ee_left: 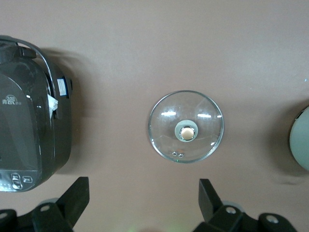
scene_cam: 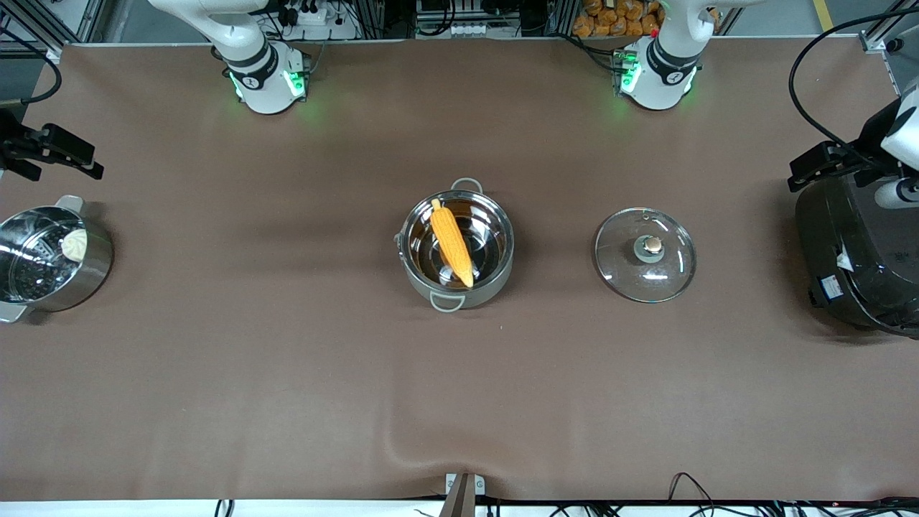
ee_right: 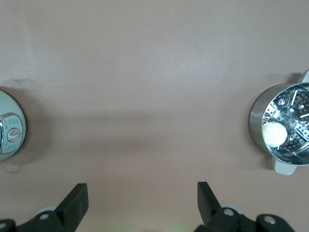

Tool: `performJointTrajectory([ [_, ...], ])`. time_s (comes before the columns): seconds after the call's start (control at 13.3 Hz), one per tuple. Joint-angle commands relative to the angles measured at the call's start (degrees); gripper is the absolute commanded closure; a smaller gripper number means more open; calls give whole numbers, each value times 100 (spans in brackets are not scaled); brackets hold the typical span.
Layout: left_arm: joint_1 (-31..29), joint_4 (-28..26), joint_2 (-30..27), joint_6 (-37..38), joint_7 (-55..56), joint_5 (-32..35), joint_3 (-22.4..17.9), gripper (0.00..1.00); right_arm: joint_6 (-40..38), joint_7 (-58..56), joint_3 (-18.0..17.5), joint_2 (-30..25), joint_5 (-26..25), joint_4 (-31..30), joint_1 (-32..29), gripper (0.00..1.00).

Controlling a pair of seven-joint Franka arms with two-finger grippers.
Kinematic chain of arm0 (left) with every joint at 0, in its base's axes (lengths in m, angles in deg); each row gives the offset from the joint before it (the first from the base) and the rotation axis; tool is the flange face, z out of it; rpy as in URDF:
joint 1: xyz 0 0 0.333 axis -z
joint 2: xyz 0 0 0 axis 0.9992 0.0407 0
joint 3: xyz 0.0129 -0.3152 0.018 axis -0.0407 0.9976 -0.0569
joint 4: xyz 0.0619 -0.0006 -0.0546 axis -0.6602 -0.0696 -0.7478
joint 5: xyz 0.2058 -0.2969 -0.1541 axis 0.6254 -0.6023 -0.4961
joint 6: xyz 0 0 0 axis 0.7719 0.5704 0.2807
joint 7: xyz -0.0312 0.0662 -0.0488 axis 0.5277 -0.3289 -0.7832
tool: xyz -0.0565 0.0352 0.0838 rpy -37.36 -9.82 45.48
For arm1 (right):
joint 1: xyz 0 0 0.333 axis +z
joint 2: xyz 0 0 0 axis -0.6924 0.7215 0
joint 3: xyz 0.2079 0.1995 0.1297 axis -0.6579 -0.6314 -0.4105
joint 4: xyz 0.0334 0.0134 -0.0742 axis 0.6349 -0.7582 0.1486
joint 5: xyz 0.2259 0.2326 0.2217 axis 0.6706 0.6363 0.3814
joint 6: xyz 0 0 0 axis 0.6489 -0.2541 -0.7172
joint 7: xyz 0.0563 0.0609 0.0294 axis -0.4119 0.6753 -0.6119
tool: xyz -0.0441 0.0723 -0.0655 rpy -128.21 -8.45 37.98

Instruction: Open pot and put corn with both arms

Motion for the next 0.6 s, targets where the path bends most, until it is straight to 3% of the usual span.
performJointTrajectory([
  [0.0, -11, 24, -94, -31, -179, -26, 5, 0, 2, -47, 22, -128, -64, -71, 18, 0],
  [0.53, -2, 32, -103, -22, -179, -35, 84, 0, -6, -47, 22, -128, -64, -63, 1, 0],
])
